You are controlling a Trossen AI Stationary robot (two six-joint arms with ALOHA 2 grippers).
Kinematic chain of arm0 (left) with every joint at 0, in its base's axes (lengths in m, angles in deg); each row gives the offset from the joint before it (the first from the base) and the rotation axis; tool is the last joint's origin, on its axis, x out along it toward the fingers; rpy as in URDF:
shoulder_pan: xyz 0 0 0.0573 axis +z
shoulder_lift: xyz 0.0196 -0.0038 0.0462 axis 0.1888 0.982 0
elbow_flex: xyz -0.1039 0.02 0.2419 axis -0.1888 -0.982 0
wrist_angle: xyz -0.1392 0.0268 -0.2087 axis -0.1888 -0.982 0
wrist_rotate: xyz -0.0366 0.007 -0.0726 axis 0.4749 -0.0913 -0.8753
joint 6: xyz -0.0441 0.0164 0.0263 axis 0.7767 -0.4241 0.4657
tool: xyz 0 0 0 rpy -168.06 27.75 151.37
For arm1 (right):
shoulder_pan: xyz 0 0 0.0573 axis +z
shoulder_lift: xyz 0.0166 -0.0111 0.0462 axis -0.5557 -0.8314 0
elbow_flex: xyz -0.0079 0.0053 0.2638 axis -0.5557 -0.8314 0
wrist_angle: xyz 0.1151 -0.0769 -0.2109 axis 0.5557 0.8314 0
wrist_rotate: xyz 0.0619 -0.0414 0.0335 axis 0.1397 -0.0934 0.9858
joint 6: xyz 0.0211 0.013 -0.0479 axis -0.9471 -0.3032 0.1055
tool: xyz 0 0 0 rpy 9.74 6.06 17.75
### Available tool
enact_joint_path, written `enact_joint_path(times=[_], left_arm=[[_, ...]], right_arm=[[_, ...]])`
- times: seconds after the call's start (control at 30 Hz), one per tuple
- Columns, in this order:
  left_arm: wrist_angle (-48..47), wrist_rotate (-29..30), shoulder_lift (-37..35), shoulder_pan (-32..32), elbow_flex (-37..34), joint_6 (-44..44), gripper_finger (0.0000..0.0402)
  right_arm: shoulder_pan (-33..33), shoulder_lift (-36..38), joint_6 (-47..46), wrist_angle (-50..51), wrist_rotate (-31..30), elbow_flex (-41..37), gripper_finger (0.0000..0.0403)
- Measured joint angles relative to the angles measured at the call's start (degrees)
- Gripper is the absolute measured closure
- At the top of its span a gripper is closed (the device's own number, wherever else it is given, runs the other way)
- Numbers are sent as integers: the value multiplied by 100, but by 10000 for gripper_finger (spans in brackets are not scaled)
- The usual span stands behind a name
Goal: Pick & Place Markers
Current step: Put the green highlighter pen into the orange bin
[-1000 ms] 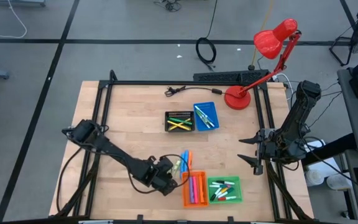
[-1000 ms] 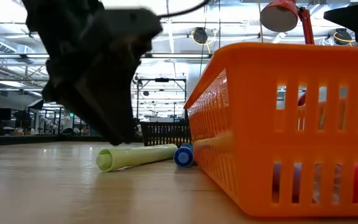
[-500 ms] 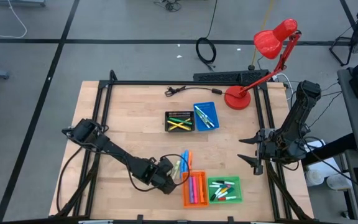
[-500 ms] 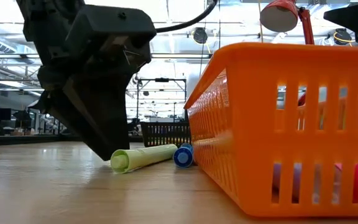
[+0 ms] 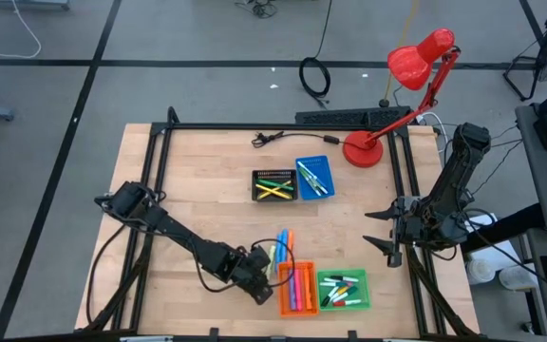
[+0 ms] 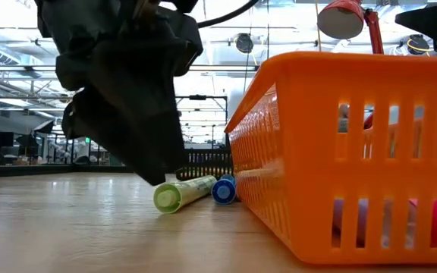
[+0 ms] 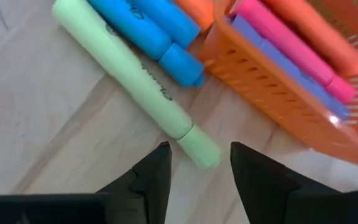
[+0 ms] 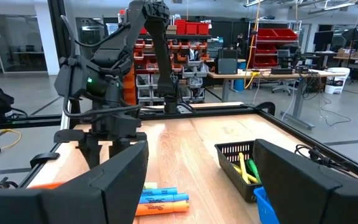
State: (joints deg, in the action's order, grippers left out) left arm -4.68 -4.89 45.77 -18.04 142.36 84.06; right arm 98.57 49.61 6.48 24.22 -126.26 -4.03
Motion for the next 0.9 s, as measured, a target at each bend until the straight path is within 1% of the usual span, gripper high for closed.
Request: enact_joint_path(times=[0.23, 0.4, 0.53, 0.63, 0.7, 0.83, 0.9], left_arm=[[-43, 386, 86, 84, 2, 253, 231], [-76, 405, 322, 159, 20, 251, 231], [-598, 179, 344, 232, 37, 395, 231], [-1108, 171, 327, 241, 59, 807, 232], [-1400, 177, 328, 251, 39, 905, 232], [-1645, 281, 333, 258, 37, 998, 233], [-1662, 280, 337, 264, 29, 994, 243]], right_arm=[[2, 0, 0, 2, 0, 0, 124], [2, 2, -2, -1, 0, 0, 124], [0, 0, -15, 8, 0, 0, 124], [1, 1, -15, 15, 0, 0, 124], [0, 0, -15, 19, 0, 0, 124], [1, 0, -15, 19, 0, 0, 124], [1, 0, -17, 18, 0, 0, 124]])
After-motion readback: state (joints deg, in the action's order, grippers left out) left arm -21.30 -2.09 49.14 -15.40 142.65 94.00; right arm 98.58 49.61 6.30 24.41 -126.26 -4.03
